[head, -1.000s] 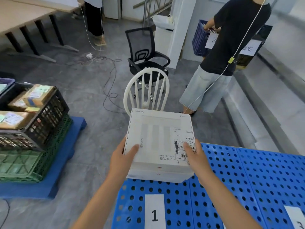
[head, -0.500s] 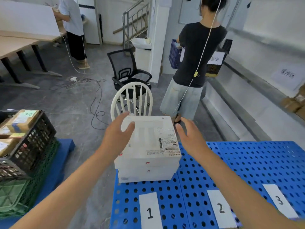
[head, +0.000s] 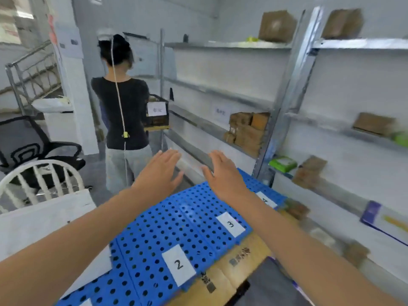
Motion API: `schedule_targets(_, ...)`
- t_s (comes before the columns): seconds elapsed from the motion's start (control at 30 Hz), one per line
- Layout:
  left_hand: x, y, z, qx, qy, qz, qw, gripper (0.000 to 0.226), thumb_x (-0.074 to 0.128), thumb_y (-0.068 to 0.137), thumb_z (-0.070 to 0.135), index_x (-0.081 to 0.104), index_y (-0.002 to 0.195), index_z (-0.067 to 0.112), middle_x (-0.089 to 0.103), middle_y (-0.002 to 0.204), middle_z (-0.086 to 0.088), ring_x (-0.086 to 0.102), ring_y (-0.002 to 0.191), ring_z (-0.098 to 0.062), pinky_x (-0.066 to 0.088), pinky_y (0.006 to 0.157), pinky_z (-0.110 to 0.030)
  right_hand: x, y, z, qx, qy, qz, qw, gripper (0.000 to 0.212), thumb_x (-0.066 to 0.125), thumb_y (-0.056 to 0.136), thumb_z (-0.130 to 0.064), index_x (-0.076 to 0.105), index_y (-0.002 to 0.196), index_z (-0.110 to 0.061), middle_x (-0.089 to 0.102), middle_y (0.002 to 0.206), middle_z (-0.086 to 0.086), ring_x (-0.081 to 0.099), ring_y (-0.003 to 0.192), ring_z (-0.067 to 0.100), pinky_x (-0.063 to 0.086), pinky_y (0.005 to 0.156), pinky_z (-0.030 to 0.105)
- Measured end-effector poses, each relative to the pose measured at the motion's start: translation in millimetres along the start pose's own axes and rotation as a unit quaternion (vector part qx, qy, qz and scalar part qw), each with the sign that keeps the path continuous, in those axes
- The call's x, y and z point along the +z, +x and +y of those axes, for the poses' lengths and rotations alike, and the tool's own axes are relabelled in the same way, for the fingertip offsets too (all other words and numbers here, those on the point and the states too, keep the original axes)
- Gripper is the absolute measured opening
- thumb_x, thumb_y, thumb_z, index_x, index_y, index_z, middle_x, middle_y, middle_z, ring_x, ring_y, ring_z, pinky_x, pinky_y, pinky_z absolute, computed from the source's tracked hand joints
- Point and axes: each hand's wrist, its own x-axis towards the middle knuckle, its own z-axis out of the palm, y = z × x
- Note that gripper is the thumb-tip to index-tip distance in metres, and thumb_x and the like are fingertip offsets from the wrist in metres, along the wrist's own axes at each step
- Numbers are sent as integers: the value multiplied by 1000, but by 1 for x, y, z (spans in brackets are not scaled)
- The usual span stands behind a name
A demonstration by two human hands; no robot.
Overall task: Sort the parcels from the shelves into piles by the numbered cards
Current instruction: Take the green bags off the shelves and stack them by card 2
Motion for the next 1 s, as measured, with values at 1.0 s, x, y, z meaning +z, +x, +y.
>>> schedule_targets(1.0,90,141,475,311,-123,-22,942,53,41,98,30,32,146,7,36,151,-8,31,139,-21,6,118,-29,-279,-242,329,347,-153,104,919,56,37,102,-39,31,147,-6,32,153,10,38,135,29,31,112,38)
